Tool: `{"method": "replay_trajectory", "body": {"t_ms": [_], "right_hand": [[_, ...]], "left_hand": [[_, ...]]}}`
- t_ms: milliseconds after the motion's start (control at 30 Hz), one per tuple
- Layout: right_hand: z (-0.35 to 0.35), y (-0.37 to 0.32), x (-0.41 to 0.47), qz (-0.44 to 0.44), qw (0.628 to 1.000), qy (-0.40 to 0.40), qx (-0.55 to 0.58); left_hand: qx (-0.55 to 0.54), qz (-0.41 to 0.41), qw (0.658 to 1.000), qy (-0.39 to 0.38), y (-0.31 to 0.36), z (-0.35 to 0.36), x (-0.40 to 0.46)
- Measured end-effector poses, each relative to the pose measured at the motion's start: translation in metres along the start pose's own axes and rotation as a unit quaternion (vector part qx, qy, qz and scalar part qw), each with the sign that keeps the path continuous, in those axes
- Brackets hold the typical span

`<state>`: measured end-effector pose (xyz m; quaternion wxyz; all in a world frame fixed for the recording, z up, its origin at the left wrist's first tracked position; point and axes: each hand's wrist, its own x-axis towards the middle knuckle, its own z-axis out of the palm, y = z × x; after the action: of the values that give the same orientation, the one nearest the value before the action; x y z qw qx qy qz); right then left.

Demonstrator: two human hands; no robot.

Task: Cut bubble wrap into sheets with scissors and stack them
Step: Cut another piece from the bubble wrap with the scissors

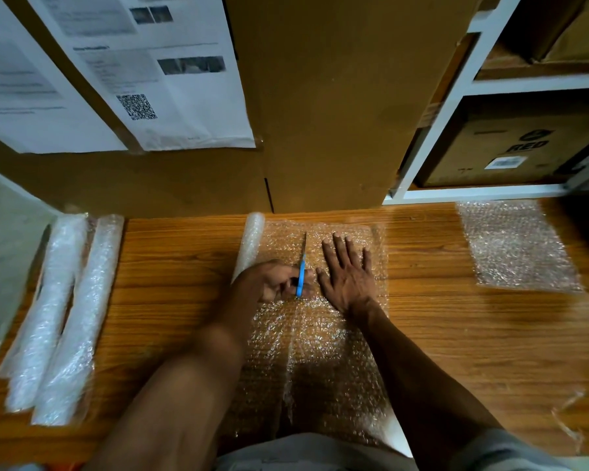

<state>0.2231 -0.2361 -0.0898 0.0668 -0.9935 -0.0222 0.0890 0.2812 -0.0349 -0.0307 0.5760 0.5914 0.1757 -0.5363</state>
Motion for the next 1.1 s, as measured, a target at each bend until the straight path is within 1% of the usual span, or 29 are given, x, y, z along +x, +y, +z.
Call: {"method": "replay_trajectory", "body": {"t_ms": [100, 167, 267, 533, 667, 900, 1100], "right_hand": [[0.000, 0.000, 0.001, 0.002, 1.000, -0.001, -0.005], [0.000, 0.000, 0.000, 0.002, 1.000, 0.002, -0.007], [0.000, 0.000, 0.000, 0.000, 1.000, 0.003, -0.010], [0.001, 0.000, 0.000, 0.002, 1.000, 0.003, -0.003], [0.000, 0.000, 0.001, 0.001, 1.000, 0.000, -0.003], [0.002, 0.000, 0.001, 0.003, 1.000, 0.001, -0.003], [0.002, 0.000, 0.000, 0.005, 1.000, 0.006, 0.004]], "left_hand": [[-0.024, -0.012, 1.000, 0.010, 0.008, 0.001, -0.002], [-0.036, -0.005, 0.999, 0.014, 0.012, 0.004, -0.004], [-0.027, 0.011, 0.999, 0.029, 0.018, 0.004, -0.002], [-0.001, 0.004, 1.000, 0.031, 0.028, 0.005, 0.003], [-0.019, 0.011, 0.999, 0.032, 0.027, 0.003, 0.009], [-0.011, 0.022, 0.997, 0.067, 0.025, 0.001, 0.011], [-0.019, 0.019, 0.998, 0.062, 0.028, 0.002, 0.002]]}}
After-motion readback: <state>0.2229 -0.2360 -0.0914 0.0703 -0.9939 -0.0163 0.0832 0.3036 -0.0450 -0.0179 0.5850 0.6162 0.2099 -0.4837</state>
